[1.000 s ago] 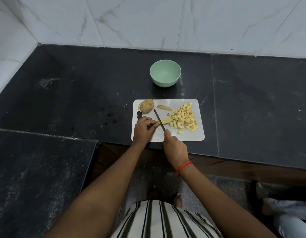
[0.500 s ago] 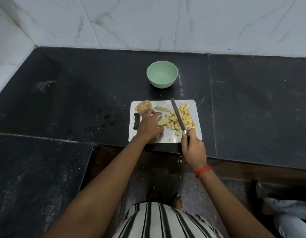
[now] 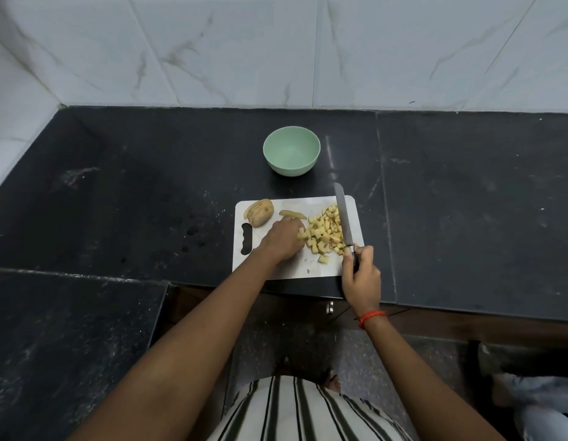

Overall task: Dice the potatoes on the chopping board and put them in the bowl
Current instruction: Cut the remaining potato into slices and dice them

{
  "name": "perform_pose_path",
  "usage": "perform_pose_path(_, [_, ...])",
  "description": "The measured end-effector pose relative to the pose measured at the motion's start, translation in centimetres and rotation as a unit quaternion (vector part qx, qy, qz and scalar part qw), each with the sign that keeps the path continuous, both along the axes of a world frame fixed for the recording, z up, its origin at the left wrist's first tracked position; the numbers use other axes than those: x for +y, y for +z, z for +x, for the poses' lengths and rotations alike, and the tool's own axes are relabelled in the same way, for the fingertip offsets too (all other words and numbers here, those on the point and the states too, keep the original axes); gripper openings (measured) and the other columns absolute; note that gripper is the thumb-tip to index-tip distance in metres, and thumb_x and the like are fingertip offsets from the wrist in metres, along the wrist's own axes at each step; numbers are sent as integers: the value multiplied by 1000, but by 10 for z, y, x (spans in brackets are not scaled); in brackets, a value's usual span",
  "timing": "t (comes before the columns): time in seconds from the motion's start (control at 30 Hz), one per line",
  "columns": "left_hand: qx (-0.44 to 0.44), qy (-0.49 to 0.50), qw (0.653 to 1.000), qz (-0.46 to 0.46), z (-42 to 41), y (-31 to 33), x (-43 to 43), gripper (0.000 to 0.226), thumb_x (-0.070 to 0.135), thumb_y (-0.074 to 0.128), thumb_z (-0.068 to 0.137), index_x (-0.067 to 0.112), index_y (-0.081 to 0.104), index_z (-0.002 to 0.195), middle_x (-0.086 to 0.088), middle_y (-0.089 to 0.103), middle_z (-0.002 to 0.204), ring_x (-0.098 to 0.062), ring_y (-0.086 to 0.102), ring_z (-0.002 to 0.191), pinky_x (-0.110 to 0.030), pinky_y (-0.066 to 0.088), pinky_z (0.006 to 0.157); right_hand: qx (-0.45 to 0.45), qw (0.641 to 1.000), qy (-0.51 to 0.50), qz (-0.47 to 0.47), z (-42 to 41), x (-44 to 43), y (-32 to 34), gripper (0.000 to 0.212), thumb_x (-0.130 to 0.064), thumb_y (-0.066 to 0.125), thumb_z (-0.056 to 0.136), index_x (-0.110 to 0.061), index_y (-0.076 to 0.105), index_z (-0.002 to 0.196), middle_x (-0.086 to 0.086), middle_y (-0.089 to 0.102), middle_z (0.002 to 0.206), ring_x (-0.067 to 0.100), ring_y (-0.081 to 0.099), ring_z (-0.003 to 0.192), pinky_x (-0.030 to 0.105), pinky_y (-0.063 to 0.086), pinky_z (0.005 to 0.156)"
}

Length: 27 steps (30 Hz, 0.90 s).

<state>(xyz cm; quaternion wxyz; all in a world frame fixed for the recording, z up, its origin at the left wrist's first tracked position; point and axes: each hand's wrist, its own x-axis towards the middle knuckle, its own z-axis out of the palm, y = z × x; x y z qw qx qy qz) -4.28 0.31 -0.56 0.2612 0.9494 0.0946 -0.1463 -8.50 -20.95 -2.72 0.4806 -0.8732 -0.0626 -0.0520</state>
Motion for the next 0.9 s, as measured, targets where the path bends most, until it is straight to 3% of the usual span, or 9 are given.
perform_pose_path(0.17, [-81, 97, 986, -111, 1, 10, -11, 25, 11, 69, 90, 12, 69, 115, -2, 63, 117, -15, 61, 99, -24, 45, 82, -14, 1000, -5, 2, 0, 0, -3, 23, -25, 51, 103, -33, 33, 91, -1, 57, 65, 17, 57, 56, 39, 44, 46])
perform_pose_path(0.37, [-92, 57, 982, -153, 15, 33, -42, 48, 2, 66, 86, 19, 65, 130, 0, 67, 130, -16, 63, 116, -26, 50, 95, -12, 1000, -5, 8, -1, -1, -5, 18, -25, 51, 103, -30, 36, 93, -2, 58, 67, 16, 58, 57, 38, 45, 46])
perform_pose_path(0.47, [-117, 41, 976, -178, 8, 38, -38, 52, 5, 68, 83, 26, 64, 131, 5, 63, 134, -11, 60, 118, -24, 49, 93, -10, 1000, -5, 9, 0, -1, -5, 19, -26, 50, 103, -32, 36, 93, -1, 59, 68, 16, 59, 58, 38, 45, 46])
perform_pose_path(0.53, [-156, 63, 962, -214, -3, 39, -27, 50, 2, 67, 83, 30, 67, 123, 8, 64, 130, -4, 62, 113, -21, 51, 89, -9, 1000, -6, 10, -1, -1, -5, 19, -26, 50, 104, -32, 36, 93, -2, 59, 69, 14, 58, 58, 36, 44, 47])
perform_pose_path(0.63, [-208, 114, 945, -224, -25, 32, -3, 42, -2, 70, 84, 24, 71, 117, 8, 68, 117, -1, 65, 95, -14, 51, 79, 3, 1000, -7, 21, 0, -2, -5, 13, -27, 50, 104, -26, 40, 95, -1, 61, 72, 10, 60, 62, 35, 45, 49])
perform_pose_path(0.73, [-146, 172, 963, -146, -48, 17, 23, 41, 6, 77, 83, 21, 70, 120, 5, 66, 110, -6, 63, 84, -23, 53, 78, 12, 998, -17, 54, 2, -4, -6, 13, -25, 51, 104, -18, 43, 96, -2, 61, 74, 8, 60, 63, 33, 45, 50])
perform_pose_path(0.8, [-90, 189, 971, -111, -58, 5, 31, 46, 10, 83, 80, 18, 68, 122, 3, 64, 107, -9, 63, 81, -27, 56, 82, 10, 996, -24, 87, 4, -5, -4, 15, -22, 52, 104, -14, 44, 94, -3, 59, 73, 6, 59, 64, 25, 42, 50])
perform_pose_path(0.9, [-61, 175, 977, -104, -57, -7, 24, 45, 9, 86, 78, 11, 71, 121, 2, 67, 102, -9, 63, 79, -20, 54, 79, 9, 991, -40, 125, 7, -5, -1, 19, -23, 52, 104, -13, 44, 90, -7, 52, 70, 3, 50, 61, 20, 38, 52])
